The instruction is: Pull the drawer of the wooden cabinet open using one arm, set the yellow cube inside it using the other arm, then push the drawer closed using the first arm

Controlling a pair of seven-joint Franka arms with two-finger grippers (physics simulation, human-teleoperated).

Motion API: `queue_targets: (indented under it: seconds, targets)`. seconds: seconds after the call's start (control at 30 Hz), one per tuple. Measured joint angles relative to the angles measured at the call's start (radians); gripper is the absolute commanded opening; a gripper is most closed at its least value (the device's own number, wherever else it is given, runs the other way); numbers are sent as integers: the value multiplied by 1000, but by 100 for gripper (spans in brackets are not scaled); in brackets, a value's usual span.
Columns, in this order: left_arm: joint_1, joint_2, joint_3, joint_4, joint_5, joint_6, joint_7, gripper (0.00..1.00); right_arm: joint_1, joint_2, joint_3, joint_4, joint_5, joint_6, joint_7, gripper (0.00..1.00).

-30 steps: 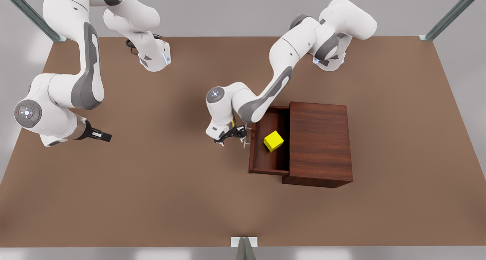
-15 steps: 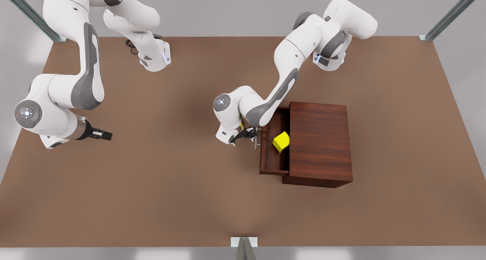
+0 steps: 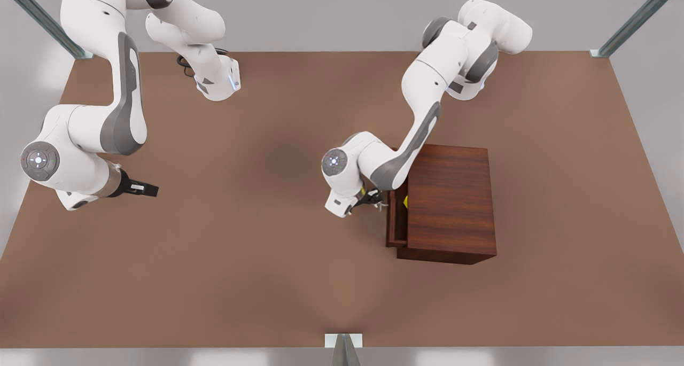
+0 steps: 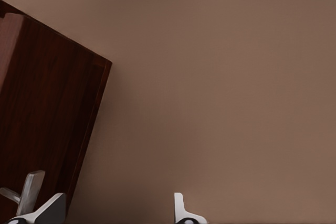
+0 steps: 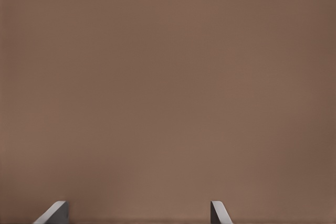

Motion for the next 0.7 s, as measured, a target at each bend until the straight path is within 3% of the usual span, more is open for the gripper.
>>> queue_targets:
  seconds: [0.43, 0.57, 0.63, 0.67, 0.7]
  targets:
    - [58, -34, 2, -24, -5, -6, 97, 100, 1, 2, 1, 0, 0, 1, -14, 100]
    - [81, -311, 0, 14, -71, -141, 124, 100, 1, 3, 1, 1, 0, 2, -17, 100]
    - [254, -455, 2, -36, -135, -228, 186, 100, 1, 5, 1, 6, 0, 2, -18, 100]
    - [379, -526, 5, -101, -196, -253, 222, 100, 1, 5, 1, 7, 0, 2, -18, 100]
    - [468, -673, 13, -326, -246, -227, 257, 100, 1, 6, 1, 8, 0, 1, -19, 100]
